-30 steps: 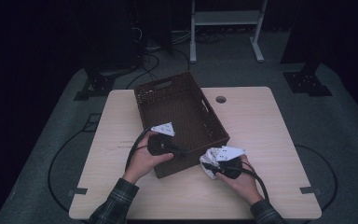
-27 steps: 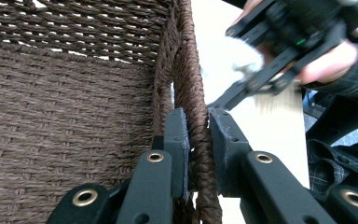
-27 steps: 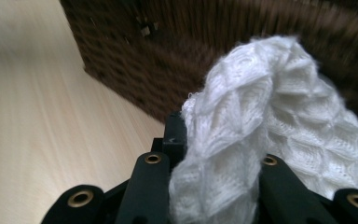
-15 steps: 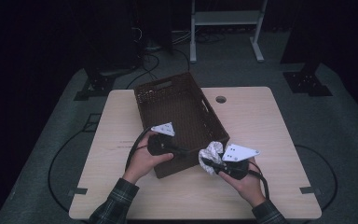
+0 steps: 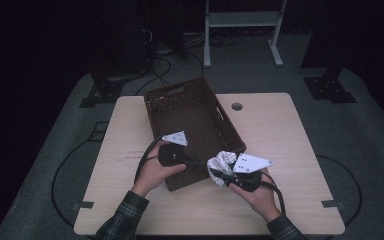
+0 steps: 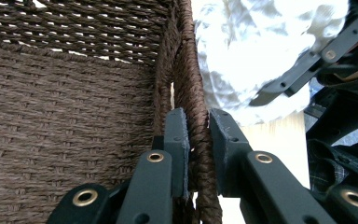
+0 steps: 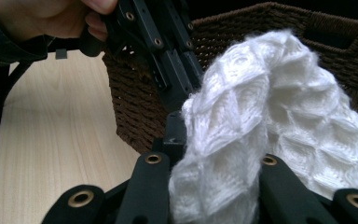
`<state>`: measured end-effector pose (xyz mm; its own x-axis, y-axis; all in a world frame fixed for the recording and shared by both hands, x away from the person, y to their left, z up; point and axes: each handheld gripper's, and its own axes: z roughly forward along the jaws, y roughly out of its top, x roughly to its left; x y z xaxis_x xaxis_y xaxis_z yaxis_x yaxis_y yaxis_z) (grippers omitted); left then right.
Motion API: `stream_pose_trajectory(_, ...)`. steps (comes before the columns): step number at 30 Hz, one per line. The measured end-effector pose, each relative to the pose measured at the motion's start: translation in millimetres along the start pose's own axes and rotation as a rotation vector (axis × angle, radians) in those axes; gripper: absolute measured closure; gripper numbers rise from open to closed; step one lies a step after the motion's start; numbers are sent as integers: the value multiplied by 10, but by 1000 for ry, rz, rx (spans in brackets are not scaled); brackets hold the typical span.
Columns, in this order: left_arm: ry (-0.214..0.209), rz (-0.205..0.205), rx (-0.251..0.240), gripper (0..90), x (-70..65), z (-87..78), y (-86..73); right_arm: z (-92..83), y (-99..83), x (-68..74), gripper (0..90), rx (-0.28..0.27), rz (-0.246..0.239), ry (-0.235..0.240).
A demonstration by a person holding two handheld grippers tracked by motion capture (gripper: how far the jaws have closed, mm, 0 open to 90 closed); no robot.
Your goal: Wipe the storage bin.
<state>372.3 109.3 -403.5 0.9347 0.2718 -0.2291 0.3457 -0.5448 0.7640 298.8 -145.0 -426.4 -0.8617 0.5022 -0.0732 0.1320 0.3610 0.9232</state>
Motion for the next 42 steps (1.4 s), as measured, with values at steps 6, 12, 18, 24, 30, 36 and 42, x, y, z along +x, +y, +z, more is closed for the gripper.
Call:
stream_pose_trajectory(6, 0, 0, 1, 772, -2, 0, 0, 117, -98, 3, 757, 48, 15, 19)
stream_pose_trajectory(12, 0, -5, -3, 772, -5, 3, -1, 231, -182, 1, 757, 91, 26, 29)
stream_pose_trajectory(18, 1, 4, -2, 772, -1, 3, 1, 335, -264, 11, 757, 131, 29, 42)
stream_pose_trajectory(24, 1, -1, -2, 772, -5, 3, 0, 422, -350, 6, 757, 178, 38, 56)
stream_pose_trajectory(30, 2, 0, -1, 772, -6, 2, 1, 490, -422, 8, 758, 224, 32, 67)
stream_pose_trajectory(36, 0, -1, -3, 772, -5, 3, 0, 448, -374, 36, 757, 203, 31, 65)
stream_pose_trajectory(42, 0, -5, -2, 772, -8, 3, 0, 305, -166, 137, 756, 98, 10, 75)
